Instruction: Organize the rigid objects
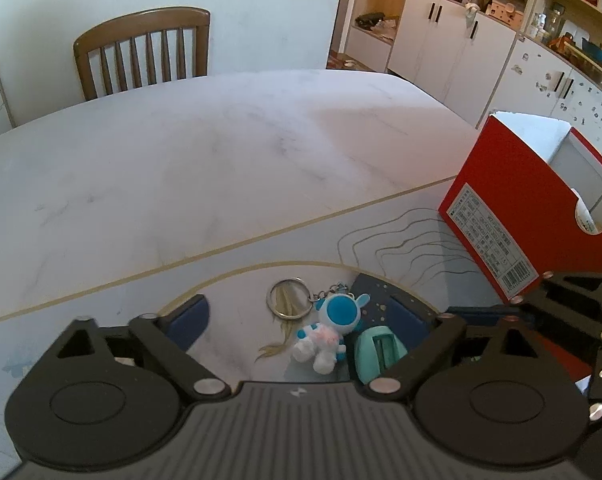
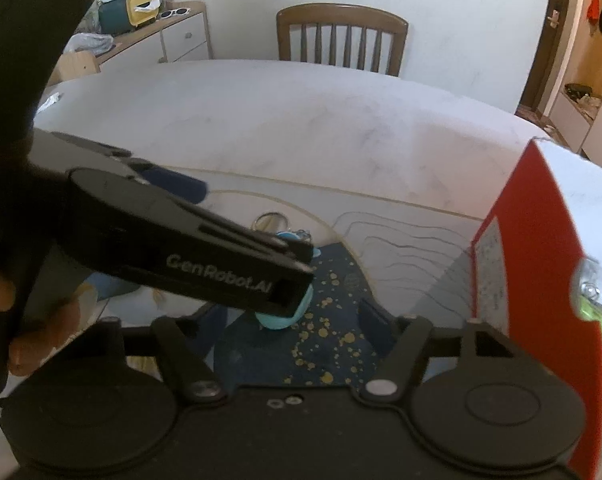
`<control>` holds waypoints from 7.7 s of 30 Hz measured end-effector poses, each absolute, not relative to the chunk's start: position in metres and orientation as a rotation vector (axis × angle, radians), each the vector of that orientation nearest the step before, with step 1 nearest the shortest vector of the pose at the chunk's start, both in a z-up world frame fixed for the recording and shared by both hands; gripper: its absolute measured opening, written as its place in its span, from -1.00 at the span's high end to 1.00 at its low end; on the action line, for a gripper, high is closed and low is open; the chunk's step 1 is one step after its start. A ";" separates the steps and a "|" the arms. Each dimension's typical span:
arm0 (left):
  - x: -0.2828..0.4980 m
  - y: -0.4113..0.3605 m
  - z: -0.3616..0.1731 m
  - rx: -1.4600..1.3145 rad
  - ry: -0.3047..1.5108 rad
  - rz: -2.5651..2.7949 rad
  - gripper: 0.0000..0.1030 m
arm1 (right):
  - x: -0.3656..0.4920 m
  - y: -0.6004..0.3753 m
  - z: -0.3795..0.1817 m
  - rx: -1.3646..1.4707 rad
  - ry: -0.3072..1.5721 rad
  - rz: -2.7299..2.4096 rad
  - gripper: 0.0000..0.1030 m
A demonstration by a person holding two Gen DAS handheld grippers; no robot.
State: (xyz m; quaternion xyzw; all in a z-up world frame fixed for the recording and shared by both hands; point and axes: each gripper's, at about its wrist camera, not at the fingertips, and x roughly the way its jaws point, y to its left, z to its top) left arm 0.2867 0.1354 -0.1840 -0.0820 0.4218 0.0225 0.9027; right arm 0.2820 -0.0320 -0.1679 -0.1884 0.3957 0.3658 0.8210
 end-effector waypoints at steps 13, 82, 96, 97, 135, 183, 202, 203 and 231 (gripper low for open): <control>0.293 0.132 -0.193 -0.163 0.878 0.018 -0.22 | 0.282 -0.023 -0.183 -0.419 0.853 0.803 0.15; 0.240 0.040 -0.057 -0.212 0.789 -0.040 0.53 | 0.261 -0.205 -0.047 -0.284 0.664 0.674 0.33; 0.287 -0.039 -0.038 -0.190 0.770 -0.082 0.53 | 0.303 -0.279 -0.049 -0.285 0.663 0.639 0.33; 0.290 -0.045 -0.038 -0.188 0.769 -0.086 0.53 | 0.307 -0.285 -0.049 -0.285 0.664 0.636 0.33; 0.384 -0.120 -0.134 -0.144 1.051 0.006 0.53 | 0.391 -0.299 -0.119 -0.451 0.822 0.746 0.33; 0.307 -0.109 -0.070 -0.166 0.843 -0.002 0.52 | 0.344 -0.321 -0.068 -0.231 0.784 0.650 0.00; 0.251 -0.090 -0.047 -0.107 0.740 -0.086 0.46 | 0.281 -0.319 -0.044 -0.099 0.692 0.552 -0.56; 0.249 -0.088 -0.047 -0.107 0.734 -0.086 0.33 | 0.277 -0.319 -0.043 -0.096 0.683 0.547 -0.61; 0.206 -0.073 -0.036 -0.143 0.614 -0.211 -1.00 | 0.208 -0.325 -0.028 -0.008 0.532 0.440 -1.00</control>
